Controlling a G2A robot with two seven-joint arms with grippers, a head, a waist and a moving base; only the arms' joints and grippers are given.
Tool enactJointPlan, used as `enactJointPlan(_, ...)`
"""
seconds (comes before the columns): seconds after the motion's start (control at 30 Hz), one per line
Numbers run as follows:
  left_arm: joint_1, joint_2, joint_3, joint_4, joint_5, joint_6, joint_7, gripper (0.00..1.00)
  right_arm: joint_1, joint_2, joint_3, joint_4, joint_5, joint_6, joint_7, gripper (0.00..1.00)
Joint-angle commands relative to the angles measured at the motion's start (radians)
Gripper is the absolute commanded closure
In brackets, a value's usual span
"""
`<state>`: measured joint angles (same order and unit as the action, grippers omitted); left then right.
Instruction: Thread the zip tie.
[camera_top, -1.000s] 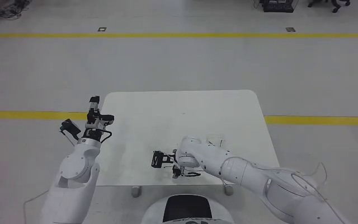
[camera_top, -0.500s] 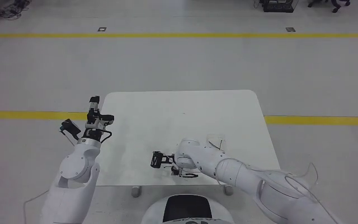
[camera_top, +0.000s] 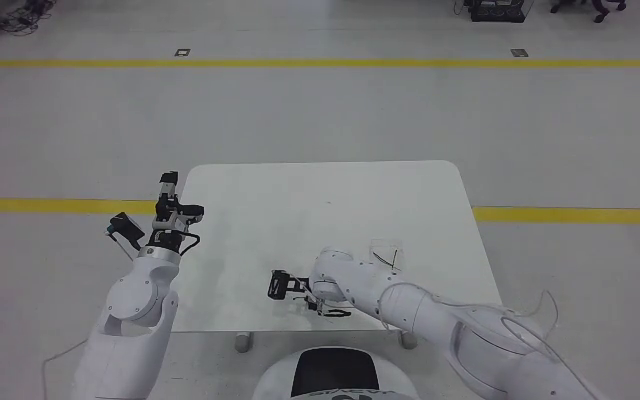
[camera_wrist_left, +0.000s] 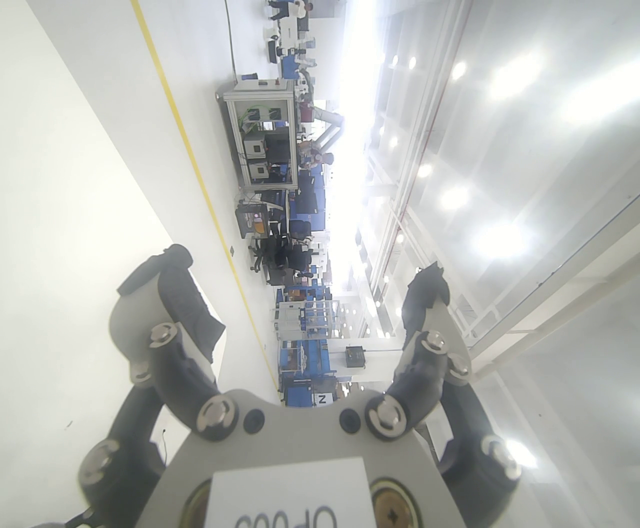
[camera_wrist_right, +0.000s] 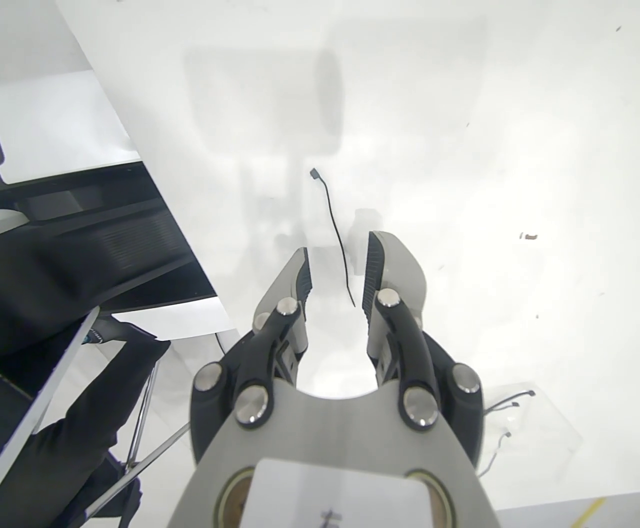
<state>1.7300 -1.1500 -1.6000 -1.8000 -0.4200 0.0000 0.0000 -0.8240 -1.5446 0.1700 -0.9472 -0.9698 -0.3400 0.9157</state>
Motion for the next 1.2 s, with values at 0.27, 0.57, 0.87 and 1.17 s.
enactJointPlan(0.27,0.0,0.0,0.0,0.0,0.0,0.0,0.0,0.0,-0.001,-0.012,0.0,0.032,0.006,0.0,-0.015,0.85)
enactJointPlan(0.57,0.0,0.0,0.0,0.0,0.0,0.0,0.0,0.0,-0.001,-0.021,0.0,0.049,0.007,0.0,-0.014,0.9)
enactJointPlan(0.87,0.0,0.0,0.0,0.0,0.0,0.0,0.0,0.0,-0.003,-0.027,0.0,0.06,0.007,0.0,-0.012,0.89)
enactJointPlan(1.17,0.0,0.0,0.0,0.0,0.0,0.0,0.0,0.0,-0.002,-0.031,0.0,0.075,0.01,0.0,-0.009,1.0)
